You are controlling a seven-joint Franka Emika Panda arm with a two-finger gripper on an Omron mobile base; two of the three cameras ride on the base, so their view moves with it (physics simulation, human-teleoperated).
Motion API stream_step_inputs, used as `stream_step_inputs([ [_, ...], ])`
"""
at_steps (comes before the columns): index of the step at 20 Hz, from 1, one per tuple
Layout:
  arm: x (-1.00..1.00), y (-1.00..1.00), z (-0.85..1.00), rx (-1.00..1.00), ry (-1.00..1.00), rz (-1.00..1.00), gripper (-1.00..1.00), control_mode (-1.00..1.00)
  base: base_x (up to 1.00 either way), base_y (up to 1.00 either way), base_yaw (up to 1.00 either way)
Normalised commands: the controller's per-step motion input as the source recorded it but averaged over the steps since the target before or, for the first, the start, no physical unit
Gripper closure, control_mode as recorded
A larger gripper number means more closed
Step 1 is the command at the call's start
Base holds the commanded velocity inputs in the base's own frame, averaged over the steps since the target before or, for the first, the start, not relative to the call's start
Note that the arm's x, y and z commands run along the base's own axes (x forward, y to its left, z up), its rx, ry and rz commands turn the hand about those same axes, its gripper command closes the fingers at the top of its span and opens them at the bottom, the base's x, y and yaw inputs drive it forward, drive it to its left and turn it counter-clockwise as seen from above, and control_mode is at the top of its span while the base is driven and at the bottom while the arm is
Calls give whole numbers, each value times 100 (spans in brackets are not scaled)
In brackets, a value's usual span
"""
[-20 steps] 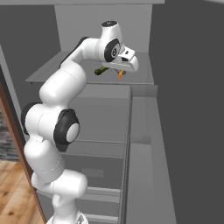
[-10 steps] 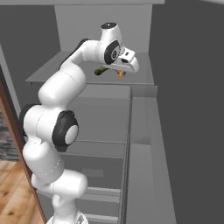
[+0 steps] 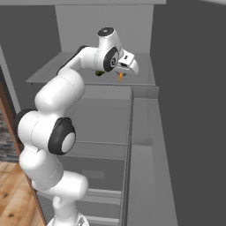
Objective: Open the fridge, remove the orange, squash, and shrimp, and place them on any counter.
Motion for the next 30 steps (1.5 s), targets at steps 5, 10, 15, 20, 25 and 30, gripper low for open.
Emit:
stream_step_inputs([
  [5, 0, -1, 79, 15, 14, 2, 100, -100, 0, 0, 0],
  [10, 0, 0, 44, 8, 7, 2, 100, -100, 0, 0, 0],
  [15, -14, 0, -9, 0, 0, 2, 100, -100, 0, 0, 0],
  [20, -32, 0, -19, 0, 0, 3, 100, -100, 0, 0, 0],
  [25, -67, 0, -67, 0, -1, 5, 100, -100, 0, 0, 0],
  [30, -99, 8, -30, 0, -7, 3, 100, -100, 0, 0, 0],
])
